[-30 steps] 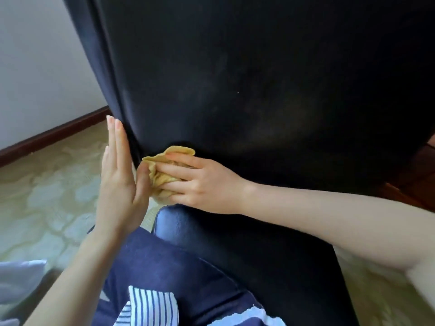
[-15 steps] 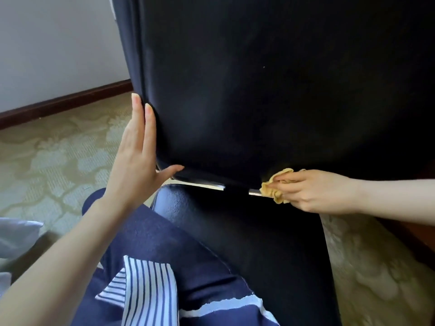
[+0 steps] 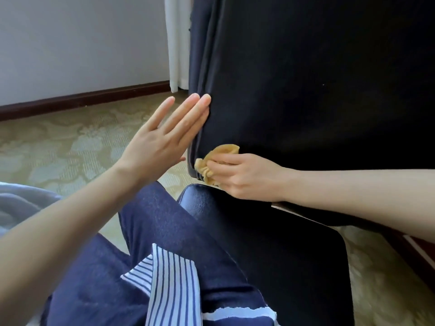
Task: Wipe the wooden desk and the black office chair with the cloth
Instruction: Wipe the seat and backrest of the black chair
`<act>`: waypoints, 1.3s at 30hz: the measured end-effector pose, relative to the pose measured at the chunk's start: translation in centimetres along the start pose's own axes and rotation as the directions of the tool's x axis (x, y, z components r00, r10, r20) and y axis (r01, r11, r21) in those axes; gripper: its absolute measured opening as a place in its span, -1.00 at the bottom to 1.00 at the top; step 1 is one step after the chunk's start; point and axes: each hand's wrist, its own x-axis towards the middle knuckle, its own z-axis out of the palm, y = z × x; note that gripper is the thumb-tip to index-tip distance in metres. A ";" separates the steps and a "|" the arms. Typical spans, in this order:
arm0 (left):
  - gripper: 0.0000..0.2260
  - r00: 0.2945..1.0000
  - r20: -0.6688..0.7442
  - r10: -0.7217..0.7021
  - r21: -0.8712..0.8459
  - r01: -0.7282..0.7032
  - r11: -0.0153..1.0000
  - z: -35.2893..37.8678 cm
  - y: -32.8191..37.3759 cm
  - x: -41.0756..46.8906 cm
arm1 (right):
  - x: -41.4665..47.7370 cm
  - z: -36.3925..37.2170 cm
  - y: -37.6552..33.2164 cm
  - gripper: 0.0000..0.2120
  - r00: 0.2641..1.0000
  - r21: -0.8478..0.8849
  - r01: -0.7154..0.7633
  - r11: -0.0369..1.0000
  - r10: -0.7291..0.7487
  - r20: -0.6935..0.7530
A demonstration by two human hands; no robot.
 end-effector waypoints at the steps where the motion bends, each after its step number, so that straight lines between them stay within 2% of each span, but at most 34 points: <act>1: -0.37 1.000 -0.024 0.016 0.005 -0.015 1.000 0.1 -0.3 -0.2 | 1.2 -0.8 0.3 -0.71 0.998 -0.024 -0.055 0.998 0.054 -0.042; 2: -0.50 0.999 -0.027 0.026 -0.011 -0.026 1.000 0.0 -0.6 -0.3 | 2.4 -2.0 1.0 -0.72 0.995 0.110 -0.103 0.989 0.104 0.002; 3: -0.53 0.999 -0.024 0.038 -0.012 -0.038 0.999 -0.3 -0.9 -0.4 | 3.3 -1.8 0.8 -0.72 0.989 0.108 -0.116 0.987 0.124 -0.076; 6: -0.46 0.998 -0.007 0.061 0.014 -0.061 0.998 -0.8 -1.8 -0.6 | 3.9 -1.7 0.6 -0.69 0.996 0.300 -0.089 0.950 0.094 -0.001; 7: -0.39 0.998 -0.007 0.055 -0.002 -0.055 0.998 -0.9 -1.8 -0.6 | 3.5 -1.1 0.3 -0.68 0.992 0.281 -0.098 0.955 0.116 -0.048; 11: -0.26 0.994 0.014 0.107 -0.073 -0.106 0.992 -1.6 -0.8 -0.7 | 0.5 -0.4 -1.8 -0.69 0.985 0.295 -0.174 0.940 0.167 0.051; 13: -0.23 0.988 0.049 0.147 -0.084 -0.142 0.986 -1.5 0.3 -0.8 | -1.1 0.4 -3.8 -0.74 0.973 0.358 -0.227 0.905 0.227 0.043; 15: -0.19 0.988 0.065 0.138 -0.098 -0.132 0.986 -1.1 1.5 -1.0 | -3.2 0.6 -5.2 -0.59 0.972 0.355 -0.234 0.905 0.216 0.090; 16: -0.18 0.990 0.071 0.119 -0.107 -0.112 0.988 -0.9 2.0 -1.1 | -4.5 1.0 -6.0 -0.58 0.974 0.260 -0.215 0.941 0.187 0.129; 19: -0.12 0.995 0.067 0.067 -0.159 -0.055 0.986 0.0 3.0 -1.0 | -8.2 1.1 -7.4 -0.77 0.983 0.145 -0.144 0.979 0.124 0.139; 22: -0.10 0.998 0.055 0.031 -0.209 -0.019 0.978 0.7 3.7 -0.7 | -11.6 0.9 -8.6 -0.79 0.982 0.253 -0.141 0.957 0.103 0.157; 26: -0.10 0.998 0.043 0.042 -0.187 -0.033 0.982 1.2 3.5 -0.9 | -13.6 -0.2 -8.2 -0.77 0.977 0.325 -0.182 0.928 0.134 0.166; 29: -0.11 0.996 0.026 0.084 -0.164 -0.079 0.983 1.4 2.6 -0.9 | -13.4 0.0 -7.9 -0.78 0.948 0.373 -0.294 0.880 0.220 0.228; 30: -0.12 0.996 0.026 0.089 -0.162 -0.084 0.983 1.3 2.4 -0.9 | -12.8 0.0 -7.6 -0.80 0.956 0.405 -0.285 0.869 0.225 0.191; 31: -0.13 0.995 0.027 0.091 -0.162 -0.086 0.983 1.3 2.2 -0.9 | -11.9 0.0 -7.2 -0.74 0.964 0.417 -0.250 0.874 0.185 0.191; 32: -0.14 0.995 0.029 0.092 -0.162 -0.086 0.983 1.3 2.2 -0.9 | -10.8 -0.1 -6.7 -0.57 0.963 0.380 -0.236 0.894 0.162 0.216; 33: -0.15 0.995 0.030 0.093 -0.161 -0.087 0.983 1.3 2.3 -1.0 | -9.5 0.0 -6.4 -0.42 0.975 0.317 -0.202 0.927 0.159 0.155; 35: -0.16 0.995 0.032 0.097 -0.155 -0.091 0.984 1.2 2.3 -1.0 | -6.9 -0.4 -5.0 -0.34 0.975 0.293 -0.219 0.931 0.221 0.025; 37: -0.18 0.994 0.021 0.107 -0.145 -0.103 0.984 1.1 1.8 -1.0 | -4.0 0.6 -4.7 -0.50 0.977 0.177 -0.197 0.964 0.209 -0.049; 39: -0.25 0.991 0.005 0.132 -0.111 -0.131 0.985 1.2 1.1 -1.0 | -1.6 -0.2 -3.5 -0.65 0.976 0.282 -0.215 0.935 0.212 0.045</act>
